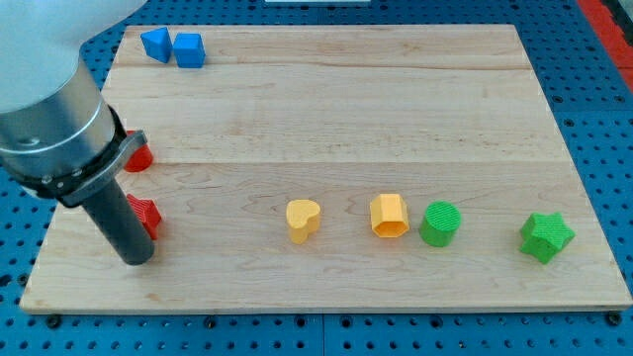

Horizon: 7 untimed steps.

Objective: Separate the red blocks

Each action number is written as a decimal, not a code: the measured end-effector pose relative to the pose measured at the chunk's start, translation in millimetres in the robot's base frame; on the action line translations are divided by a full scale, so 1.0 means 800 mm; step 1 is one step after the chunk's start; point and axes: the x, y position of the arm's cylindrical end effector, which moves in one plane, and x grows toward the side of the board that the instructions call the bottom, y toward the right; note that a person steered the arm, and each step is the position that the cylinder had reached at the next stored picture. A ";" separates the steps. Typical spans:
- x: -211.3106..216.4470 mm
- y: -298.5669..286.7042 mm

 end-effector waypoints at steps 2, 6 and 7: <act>0.032 0.015; -0.347 0.169; -0.413 0.102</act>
